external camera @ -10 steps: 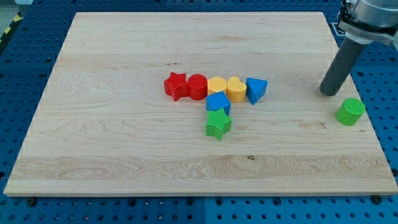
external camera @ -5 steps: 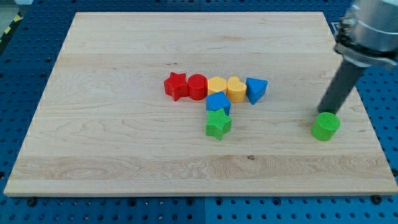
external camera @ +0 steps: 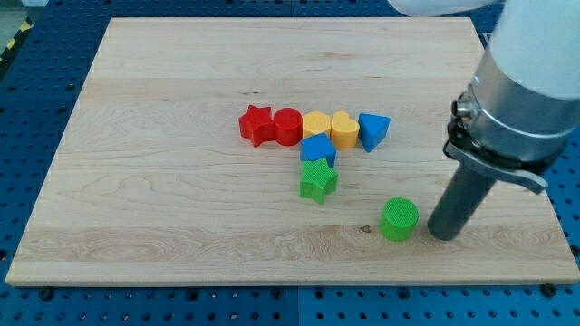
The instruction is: Slide the green circle into the bottom side of the green star
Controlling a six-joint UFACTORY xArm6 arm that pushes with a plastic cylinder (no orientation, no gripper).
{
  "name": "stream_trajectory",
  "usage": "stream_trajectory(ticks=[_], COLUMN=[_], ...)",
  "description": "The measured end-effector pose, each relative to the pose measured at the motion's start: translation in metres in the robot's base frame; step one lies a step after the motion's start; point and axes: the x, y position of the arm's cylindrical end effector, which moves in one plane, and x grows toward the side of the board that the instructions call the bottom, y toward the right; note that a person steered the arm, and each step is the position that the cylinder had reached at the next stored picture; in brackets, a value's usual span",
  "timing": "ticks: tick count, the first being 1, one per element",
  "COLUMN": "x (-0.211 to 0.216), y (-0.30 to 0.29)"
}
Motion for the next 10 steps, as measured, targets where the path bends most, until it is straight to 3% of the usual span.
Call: stream_trajectory(ticks=[1,2,4,5,8,10], x=[0.031,0.022,0.007,-0.025,-0.024,0.003], y=[-0.002,-0.015,0.050,0.048,-0.060,-0.021])
